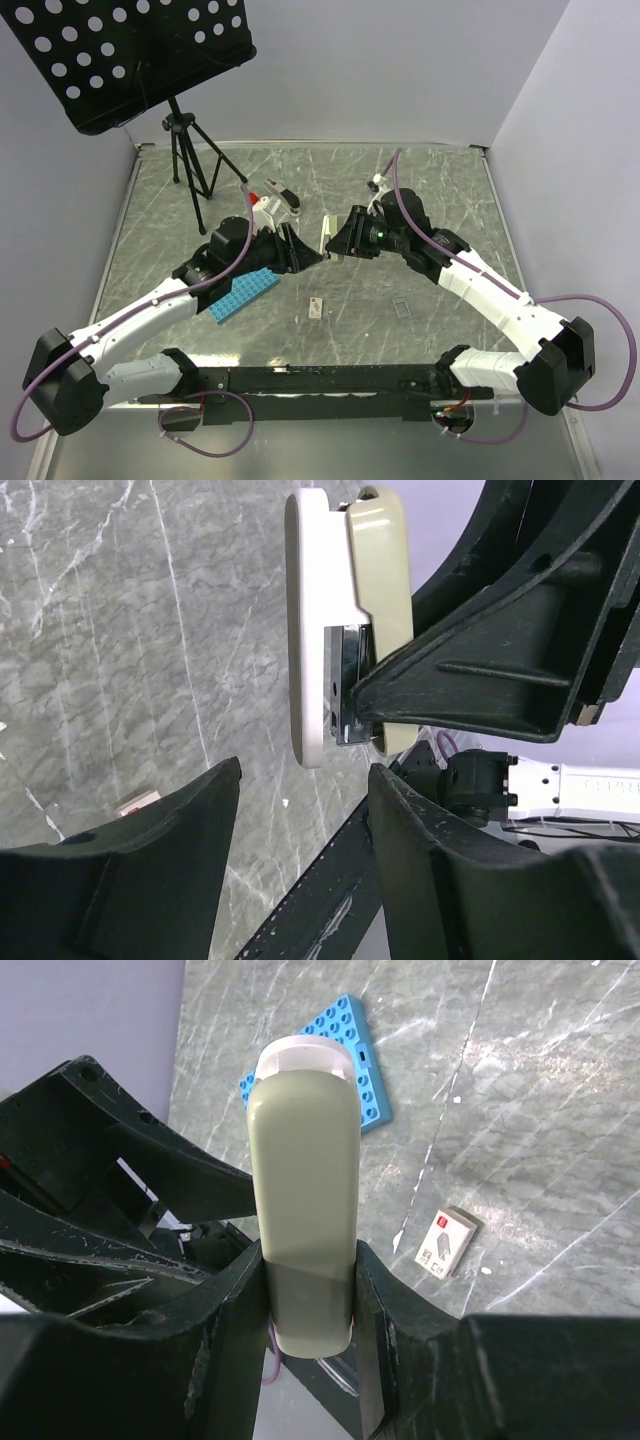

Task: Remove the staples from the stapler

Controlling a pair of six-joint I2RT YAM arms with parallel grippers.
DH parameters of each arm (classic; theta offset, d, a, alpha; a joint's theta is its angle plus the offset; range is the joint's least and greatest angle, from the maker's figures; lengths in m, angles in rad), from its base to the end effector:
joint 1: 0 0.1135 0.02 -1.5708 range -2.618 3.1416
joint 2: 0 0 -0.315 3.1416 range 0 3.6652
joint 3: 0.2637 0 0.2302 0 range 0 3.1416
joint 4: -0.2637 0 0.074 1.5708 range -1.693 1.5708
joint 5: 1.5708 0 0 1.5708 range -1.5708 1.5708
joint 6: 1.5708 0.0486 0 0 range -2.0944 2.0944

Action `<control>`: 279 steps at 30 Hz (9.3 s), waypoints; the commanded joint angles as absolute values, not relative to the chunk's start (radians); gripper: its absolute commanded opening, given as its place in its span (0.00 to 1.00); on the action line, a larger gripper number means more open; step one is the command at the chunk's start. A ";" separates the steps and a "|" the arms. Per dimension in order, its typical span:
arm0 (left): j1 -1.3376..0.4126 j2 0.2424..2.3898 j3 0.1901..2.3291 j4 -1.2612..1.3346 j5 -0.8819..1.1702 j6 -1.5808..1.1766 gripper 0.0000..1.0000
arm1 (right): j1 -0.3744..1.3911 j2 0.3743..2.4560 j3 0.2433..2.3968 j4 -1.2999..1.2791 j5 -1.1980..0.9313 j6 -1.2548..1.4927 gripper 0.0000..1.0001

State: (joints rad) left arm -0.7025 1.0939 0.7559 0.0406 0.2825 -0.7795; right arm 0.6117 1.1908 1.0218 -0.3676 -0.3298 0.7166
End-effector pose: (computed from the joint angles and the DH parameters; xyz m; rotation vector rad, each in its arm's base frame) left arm 0.1594 -0.1527 0.3409 0.1368 2.0610 -1.2409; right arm 0.1837 0.1481 0.3665 -0.0960 2.2888 1.0983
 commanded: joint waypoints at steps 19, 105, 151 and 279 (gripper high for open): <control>-0.756 1.242 0.821 0.110 0.210 -0.719 0.53 | 0.644 1.184 0.983 -0.236 -0.376 0.765 0.00; -0.764 1.178 0.684 0.167 0.126 -0.574 0.01 | 0.556 1.089 1.025 -0.292 -0.164 0.561 0.27; -1.008 1.627 0.991 0.113 -0.351 -0.141 0.01 | 0.265 1.646 1.091 -0.003 -0.439 0.423 0.41; -0.919 1.333 0.721 0.416 0.007 -0.586 0.01 | 0.341 1.328 0.922 -0.224 -0.320 0.546 0.57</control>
